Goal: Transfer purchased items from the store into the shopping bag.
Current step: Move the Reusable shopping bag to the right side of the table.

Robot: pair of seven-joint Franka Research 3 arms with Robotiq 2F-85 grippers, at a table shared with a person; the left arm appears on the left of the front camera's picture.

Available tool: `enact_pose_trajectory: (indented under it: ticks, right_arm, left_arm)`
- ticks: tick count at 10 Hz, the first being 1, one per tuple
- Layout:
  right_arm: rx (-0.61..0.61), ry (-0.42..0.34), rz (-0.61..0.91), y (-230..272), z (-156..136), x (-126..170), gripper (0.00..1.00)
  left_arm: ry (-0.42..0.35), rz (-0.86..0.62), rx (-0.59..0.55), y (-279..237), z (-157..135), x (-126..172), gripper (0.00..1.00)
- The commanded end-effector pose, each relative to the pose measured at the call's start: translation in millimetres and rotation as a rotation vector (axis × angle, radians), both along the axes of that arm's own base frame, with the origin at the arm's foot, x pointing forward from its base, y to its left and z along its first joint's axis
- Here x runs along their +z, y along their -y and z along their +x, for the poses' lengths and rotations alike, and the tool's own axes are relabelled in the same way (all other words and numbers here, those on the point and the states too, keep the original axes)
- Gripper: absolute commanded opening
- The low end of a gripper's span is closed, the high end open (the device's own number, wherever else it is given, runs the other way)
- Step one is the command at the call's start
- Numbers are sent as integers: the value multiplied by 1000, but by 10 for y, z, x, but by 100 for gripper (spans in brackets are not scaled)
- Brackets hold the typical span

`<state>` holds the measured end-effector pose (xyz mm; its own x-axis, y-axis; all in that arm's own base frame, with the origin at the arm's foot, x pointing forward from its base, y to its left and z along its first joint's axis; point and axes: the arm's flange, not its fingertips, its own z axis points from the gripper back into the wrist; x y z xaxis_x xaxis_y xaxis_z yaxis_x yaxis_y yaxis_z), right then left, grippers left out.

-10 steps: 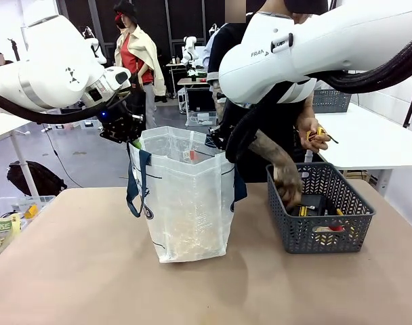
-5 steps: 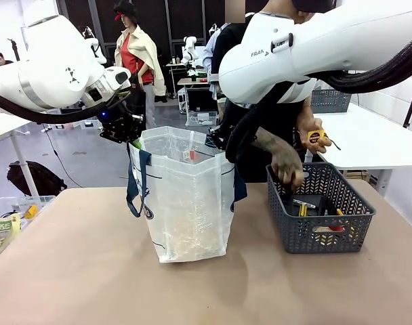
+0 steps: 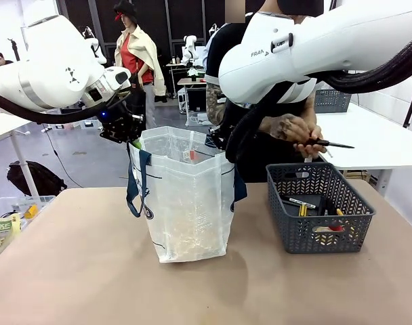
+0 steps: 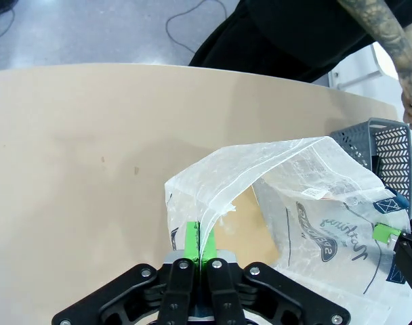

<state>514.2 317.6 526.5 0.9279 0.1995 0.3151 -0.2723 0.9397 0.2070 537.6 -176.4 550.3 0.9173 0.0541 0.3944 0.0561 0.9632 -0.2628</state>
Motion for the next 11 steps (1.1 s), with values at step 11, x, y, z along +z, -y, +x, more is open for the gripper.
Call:
enact_pose_trajectory:
  ticks: [11]
  right_arm:
    - [-12,-5,14,35,-32,-16,0]
  left_arm:
    - [3,-5,17,-28,-41,7,0]
